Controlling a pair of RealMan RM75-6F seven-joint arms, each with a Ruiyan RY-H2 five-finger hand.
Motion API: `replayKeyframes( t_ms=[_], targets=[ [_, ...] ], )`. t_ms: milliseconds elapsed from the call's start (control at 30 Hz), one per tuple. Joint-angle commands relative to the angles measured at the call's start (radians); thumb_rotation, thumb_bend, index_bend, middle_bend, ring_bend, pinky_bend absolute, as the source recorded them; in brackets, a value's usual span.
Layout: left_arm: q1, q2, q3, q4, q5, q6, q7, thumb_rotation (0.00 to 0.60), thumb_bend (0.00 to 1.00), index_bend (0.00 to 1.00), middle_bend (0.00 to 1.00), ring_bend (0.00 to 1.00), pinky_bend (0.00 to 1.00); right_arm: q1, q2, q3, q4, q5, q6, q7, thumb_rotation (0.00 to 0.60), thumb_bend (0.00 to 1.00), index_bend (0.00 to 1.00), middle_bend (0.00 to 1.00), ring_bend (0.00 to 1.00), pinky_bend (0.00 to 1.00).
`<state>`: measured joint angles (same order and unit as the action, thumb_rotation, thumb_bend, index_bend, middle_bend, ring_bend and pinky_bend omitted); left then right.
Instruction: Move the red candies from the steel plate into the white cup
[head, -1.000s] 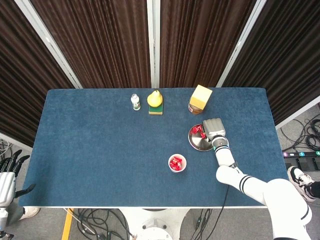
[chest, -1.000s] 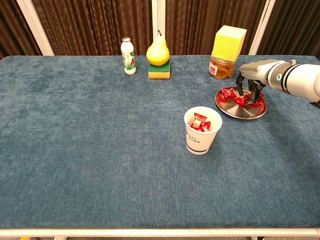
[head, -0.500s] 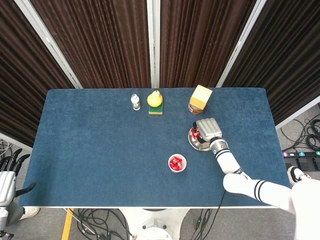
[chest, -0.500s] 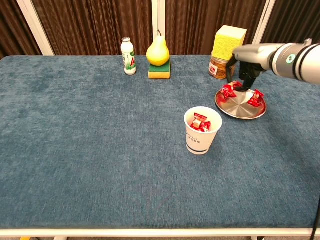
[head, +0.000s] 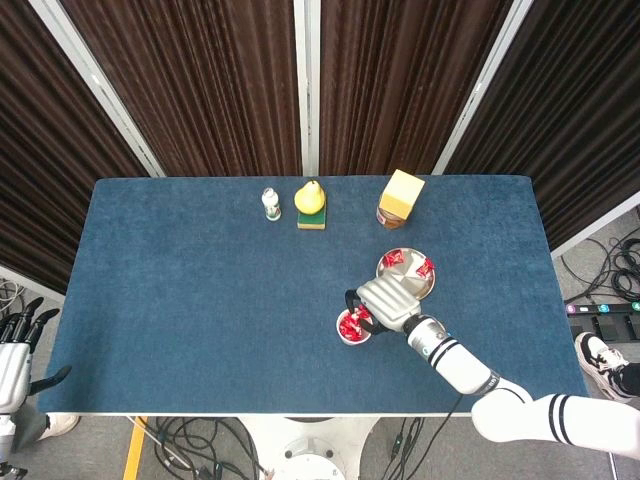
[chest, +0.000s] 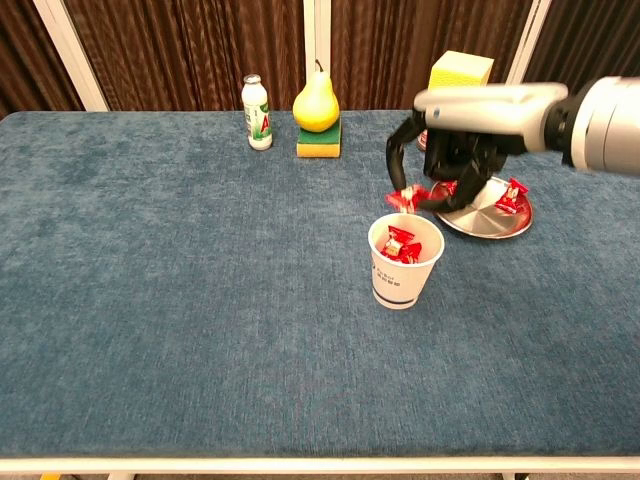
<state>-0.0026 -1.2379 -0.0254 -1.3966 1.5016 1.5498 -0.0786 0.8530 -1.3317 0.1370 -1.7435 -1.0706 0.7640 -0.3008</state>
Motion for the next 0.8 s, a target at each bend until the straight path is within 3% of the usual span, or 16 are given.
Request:
replayKeyframes(
  t_ms=[33, 533, 800],
  targets=[
    [0.0, -0.002, 0.001, 0.002, 0.0, -0.001, -0.001, 0.6, 0.1, 0.23, 0.16, 0.18, 0.16, 0.008, -0.012, -0.012, 0.008, -0.004, -0.007, -0.01, 0.6, 0.37, 0.57, 0.95, 0.98, 1.0],
    [0.005, -0.012, 0.003, 0.024, 0.004, 0.004, -0.019, 0.6, 0.1, 0.23, 0.16, 0.18, 0.16, 0.028, -0.008, -0.055, -0.007, 0.021, 0.002, -0.069, 0.6, 0.36, 0.36, 0.95, 0.97, 1.0],
    [0.002, -0.012, 0.001, 0.027, 0.005, 0.001, -0.021, 0.6, 0.1, 0.23, 0.16, 0.18, 0.16, 0.004, 0.031, -0.022, 0.031, 0.089, 0.09, -0.071, 0.6, 0.35, 0.34, 0.95, 0.97, 1.0]
  ],
)
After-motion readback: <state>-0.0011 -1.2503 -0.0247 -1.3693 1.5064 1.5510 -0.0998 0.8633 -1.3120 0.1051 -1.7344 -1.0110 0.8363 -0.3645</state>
